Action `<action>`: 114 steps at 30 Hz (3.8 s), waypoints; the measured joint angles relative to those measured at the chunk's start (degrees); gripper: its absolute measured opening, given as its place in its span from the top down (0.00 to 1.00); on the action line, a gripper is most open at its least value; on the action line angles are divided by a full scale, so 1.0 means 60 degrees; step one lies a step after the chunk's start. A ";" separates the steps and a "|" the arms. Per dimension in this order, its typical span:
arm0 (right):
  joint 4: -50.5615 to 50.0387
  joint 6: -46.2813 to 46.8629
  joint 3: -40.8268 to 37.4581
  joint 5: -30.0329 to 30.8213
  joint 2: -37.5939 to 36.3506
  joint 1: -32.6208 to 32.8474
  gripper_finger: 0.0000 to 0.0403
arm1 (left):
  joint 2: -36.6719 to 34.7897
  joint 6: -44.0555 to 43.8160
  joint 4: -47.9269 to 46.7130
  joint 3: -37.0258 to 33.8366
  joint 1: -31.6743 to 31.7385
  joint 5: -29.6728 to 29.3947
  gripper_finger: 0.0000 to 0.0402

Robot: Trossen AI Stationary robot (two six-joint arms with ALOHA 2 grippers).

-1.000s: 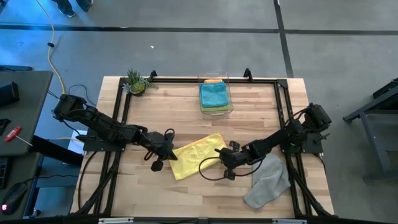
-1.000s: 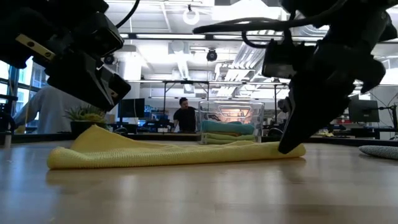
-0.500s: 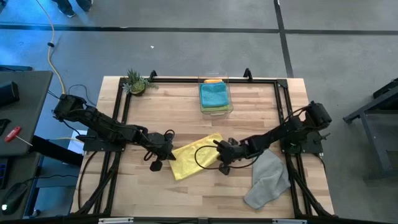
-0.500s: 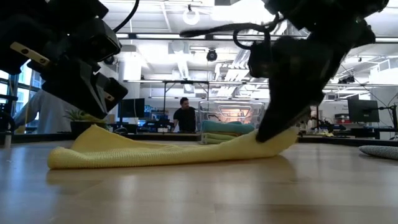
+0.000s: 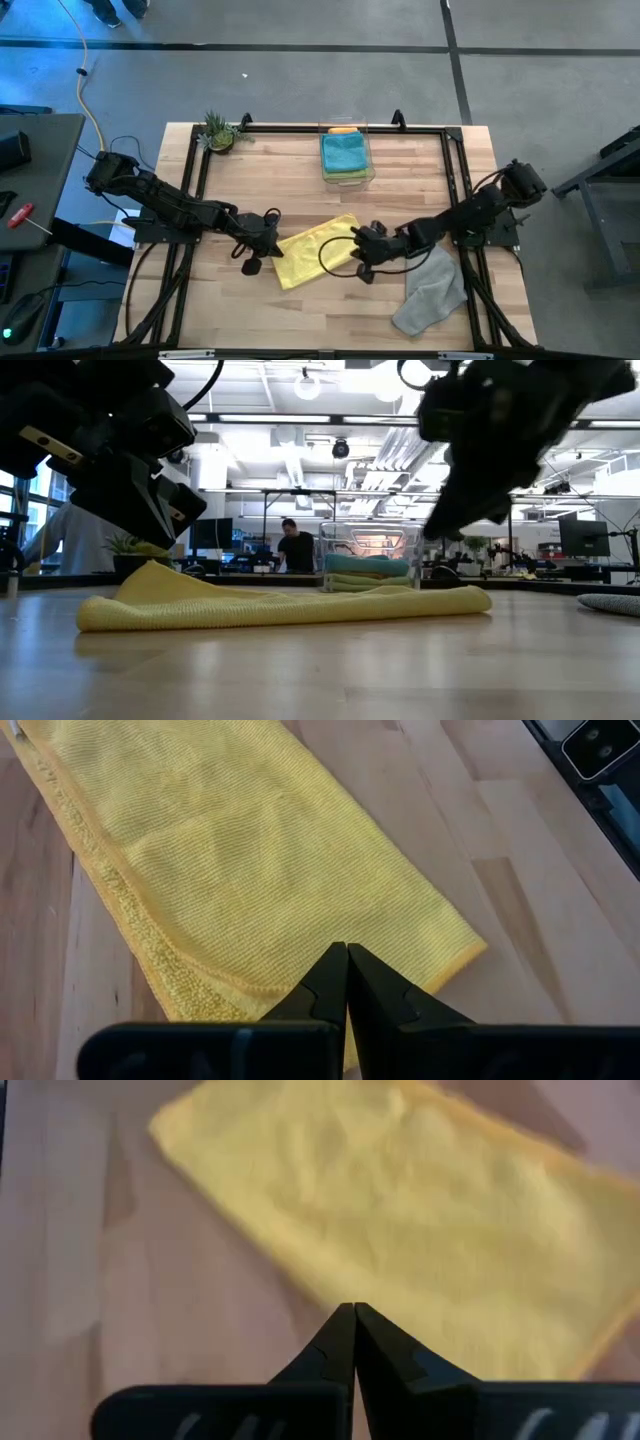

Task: Fold microfiber towels
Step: Fold the yellow microfiber cloth

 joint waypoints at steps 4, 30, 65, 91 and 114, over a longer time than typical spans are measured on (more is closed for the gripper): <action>0.0774 -0.0490 -0.0003 0.0201 0.0502 -0.0490 1.00 | 0.0000 0.0000 -0.0001 0.0000 0.0000 -0.0004 1.00; 0.0750 -0.2264 -0.0010 -0.0714 0.1684 -0.2852 1.00 | 0.0000 -0.0255 -0.0147 0.0000 0.0044 0.0062 1.00; -0.0935 -0.0148 -0.0011 0.0359 0.0030 0.0400 1.00 | 0.1983 -0.2312 0.0763 0.0104 -0.1025 -0.0855 1.00; 0.1289 -0.1078 0.0004 0.0423 0.1911 -0.0981 1.00 | 0.0814 -0.1472 -0.1863 0.1654 -0.1319 -0.1830 1.00; 0.0002 -0.1679 -0.0007 -0.0088 0.0693 -0.0654 1.00 | 0.1763 -0.1521 -0.1225 0.0772 -0.0580 -0.2328 1.00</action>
